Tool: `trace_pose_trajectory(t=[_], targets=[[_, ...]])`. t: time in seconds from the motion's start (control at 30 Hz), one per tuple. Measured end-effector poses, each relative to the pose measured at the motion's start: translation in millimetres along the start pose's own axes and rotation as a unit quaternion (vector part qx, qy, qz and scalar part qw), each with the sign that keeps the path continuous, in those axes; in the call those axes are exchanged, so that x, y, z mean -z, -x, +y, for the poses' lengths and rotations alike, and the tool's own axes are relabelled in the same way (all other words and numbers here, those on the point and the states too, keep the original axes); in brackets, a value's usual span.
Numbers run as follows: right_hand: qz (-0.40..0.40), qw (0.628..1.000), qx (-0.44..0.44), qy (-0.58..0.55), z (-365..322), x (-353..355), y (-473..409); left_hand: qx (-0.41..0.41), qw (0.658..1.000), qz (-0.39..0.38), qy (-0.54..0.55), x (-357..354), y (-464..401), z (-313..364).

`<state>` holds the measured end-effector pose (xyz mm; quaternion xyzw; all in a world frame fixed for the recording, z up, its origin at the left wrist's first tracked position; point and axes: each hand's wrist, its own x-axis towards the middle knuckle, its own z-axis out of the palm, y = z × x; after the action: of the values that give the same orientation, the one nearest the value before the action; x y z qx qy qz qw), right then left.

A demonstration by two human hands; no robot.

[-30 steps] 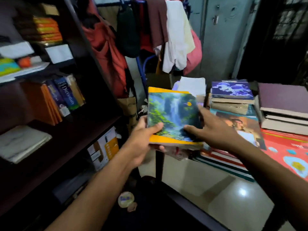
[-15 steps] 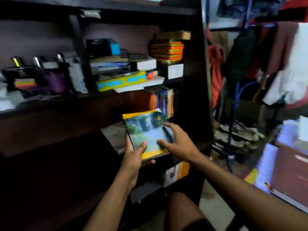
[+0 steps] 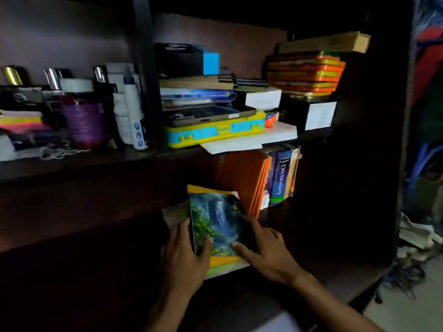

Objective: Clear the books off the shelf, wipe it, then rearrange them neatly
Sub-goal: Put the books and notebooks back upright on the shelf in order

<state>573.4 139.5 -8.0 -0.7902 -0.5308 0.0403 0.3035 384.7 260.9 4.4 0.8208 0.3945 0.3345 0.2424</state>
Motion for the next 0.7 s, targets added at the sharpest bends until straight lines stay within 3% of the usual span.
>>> trace_pose_trajectory(t=[0.2,0.33,0.53,0.6,0.7], targets=[[-0.032,0.999,0.003,0.021,-3.8,1.9,-0.1,0.061,0.996,-0.006,0.067,17.2,-4.5,2.9],[-0.089,0.995,0.024,0.037,-8.7,-0.7,-0.7,0.135,0.982,-0.097,0.088,43.1,-15.0,-7.2],[-0.123,0.992,0.037,0.012,-20.4,-2.8,-18.0,0.133,0.987,-0.081,0.027,48.6,-19.7,-18.2],[-0.111,0.993,0.043,-0.005,-18.3,-3.4,-17.7,0.149,0.980,-0.077,0.108,52.4,-16.8,-10.8],[0.009,0.990,0.026,-0.135,-13.2,-3.7,-17.5,0.165,0.953,-0.058,0.247,54.1,-20.6,15.8]])
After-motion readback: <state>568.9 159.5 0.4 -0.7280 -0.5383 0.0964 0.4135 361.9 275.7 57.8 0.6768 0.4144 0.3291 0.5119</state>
